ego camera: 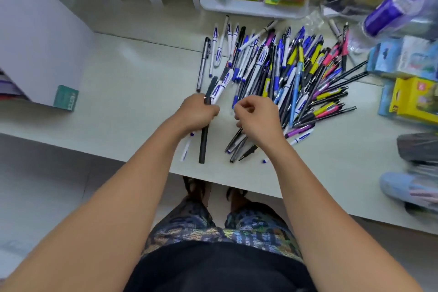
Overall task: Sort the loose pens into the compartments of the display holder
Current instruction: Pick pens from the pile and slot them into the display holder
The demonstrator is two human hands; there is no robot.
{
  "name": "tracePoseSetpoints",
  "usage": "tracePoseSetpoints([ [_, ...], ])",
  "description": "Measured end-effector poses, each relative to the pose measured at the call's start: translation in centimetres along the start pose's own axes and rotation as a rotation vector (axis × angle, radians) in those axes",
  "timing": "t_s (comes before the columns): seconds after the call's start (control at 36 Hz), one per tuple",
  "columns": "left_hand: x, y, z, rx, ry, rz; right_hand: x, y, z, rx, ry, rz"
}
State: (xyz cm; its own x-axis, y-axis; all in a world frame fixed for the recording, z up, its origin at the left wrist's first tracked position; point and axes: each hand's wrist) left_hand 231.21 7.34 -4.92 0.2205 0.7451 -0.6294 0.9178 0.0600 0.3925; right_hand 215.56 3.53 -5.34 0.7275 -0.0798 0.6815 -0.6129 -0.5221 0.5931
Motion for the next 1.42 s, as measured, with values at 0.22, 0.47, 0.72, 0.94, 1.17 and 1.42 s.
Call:
tracePoseSetpoints([
  [0.22,1.6,1.4,-4.2,0.283,0.070,-0.321,2.9,0.6,0.7,0.066,-0.058,0.466],
  [0.47,1.0,1.7,-4.1,0.376,0.056,-0.334,4.6,-1.1,2.2,0.080,0.010,0.431],
  [0.72,0.6,1.3,-2.8,0.339,0.029,-0.564,4.8,-2.3,2.4,0.168,-0.026,0.506],
  [0.94,0.5,1.6,-1.7,0.031,0.020,-1.034,4.1,-3.7,-2.8,-0.157,-0.251,0.877],
  [1.17,0.1,0.7,-2.5,-0.177,0.038,-1.287,7.3,-6.5,-5.2,-0.332,-0.253,0.997],
  [1.42,2.8,4.4,-6.6,-0.256,-0.012,-1.248,9.0,-6.8,-4.9,-0.111,0.034,0.668],
])
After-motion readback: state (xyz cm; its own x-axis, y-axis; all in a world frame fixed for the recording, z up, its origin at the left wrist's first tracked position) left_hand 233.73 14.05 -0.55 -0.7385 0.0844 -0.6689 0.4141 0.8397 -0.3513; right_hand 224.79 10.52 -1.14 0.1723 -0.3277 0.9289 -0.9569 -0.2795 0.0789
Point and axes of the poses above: each hand's wrist, its own z-axis towards the middle knuckle, its own y-axis out of the back of the hand, x = y × z, and after that the axes turned 8 degrees about -z, right-handed
